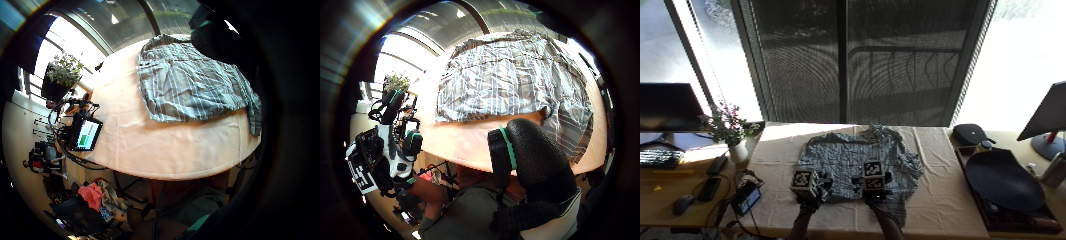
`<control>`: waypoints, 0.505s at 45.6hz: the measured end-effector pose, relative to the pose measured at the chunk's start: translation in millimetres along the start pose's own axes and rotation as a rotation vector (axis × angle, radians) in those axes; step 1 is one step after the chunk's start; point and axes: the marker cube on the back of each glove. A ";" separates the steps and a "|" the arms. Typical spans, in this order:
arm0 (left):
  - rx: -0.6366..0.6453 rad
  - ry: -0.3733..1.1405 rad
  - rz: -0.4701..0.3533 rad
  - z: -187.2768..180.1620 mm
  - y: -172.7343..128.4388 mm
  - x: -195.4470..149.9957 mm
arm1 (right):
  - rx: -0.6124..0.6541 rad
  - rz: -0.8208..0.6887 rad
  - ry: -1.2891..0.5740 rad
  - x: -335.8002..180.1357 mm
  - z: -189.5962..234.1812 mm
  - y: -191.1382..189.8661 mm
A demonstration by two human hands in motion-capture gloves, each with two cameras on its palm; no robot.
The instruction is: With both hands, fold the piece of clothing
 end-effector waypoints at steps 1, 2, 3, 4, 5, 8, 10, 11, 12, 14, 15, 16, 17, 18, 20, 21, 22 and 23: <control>-0.007 0.000 -0.002 -0.2 0.9 0.0 | 0.001 0.000 0.000 -0.4 -0.1 -0.1; -0.018 0.001 -0.006 -0.5 2.2 -0.1 | 0.005 0.001 0.001 -0.9 0.0 -0.5; -0.030 0.001 -0.009 -0.6 3.6 -0.4 | 0.009 0.002 0.003 -1.5 0.3 -1.2; -0.039 0.001 -0.011 -0.1 4.5 -0.8 | 0.015 0.003 0.006 -2.0 0.7 -2.1; -0.045 0.002 -0.011 1.0 4.6 -1.3 | 0.019 0.003 0.009 -2.5 0.7 -2.3; -0.055 0.001 -0.003 3.6 4.1 -1.6 | 0.017 -0.009 0.010 -3.9 -1.9 0.7; -0.073 0.000 0.000 1.8 6.3 -0.4 | 0.018 -0.017 0.008 -4.4 -1.7 0.8; -0.081 0.000 0.001 1.0 7.3 0.1 | 0.021 -0.019 0.008 -4.2 -0.7 -0.2; -0.087 0.000 0.002 0.5 7.9 0.4 | 0.024 -0.019 0.008 -4.0 0.1 -1.1; -0.093 -0.002 0.002 -0.4 8.6 0.5 | 0.028 -0.015 0.004 -3.6 -0.2 -0.9; -0.095 -0.001 0.001 -0.9 8.8 0.7 | 0.029 -0.013 0.000 -3.7 -1.1 0.1; -0.095 0.005 0.001 -1.3 8.9 1.1 | 0.030 -0.012 -0.005 -4.0 -2.1 1.0; -0.092 0.013 0.001 -1.6 8.5 1.9 | 0.031 -0.011 -0.009 -4.2 -2.6 1.5; -0.088 0.021 0.002 -1.7 7.8 2.8 | 0.032 -0.012 -0.012 -4.4 -2.5 1.4; -0.079 0.029 0.004 -1.0 6.0 3.3 | 0.031 -0.015 -0.016 -4.8 -1.7 0.7; -0.074 0.028 0.005 -0.3 5.0 2.8 | 0.030 -0.019 -0.019 -5.1 -1.5 0.4; -0.069 0.025 0.007 0.3 3.9 2.1 | 0.028 -0.023 -0.023 -5.4 -1.7 0.4; -0.063 0.022 0.008 0.1 3.1 1.7 | 0.026 -0.028 -0.026 -5.9 -2.2 0.6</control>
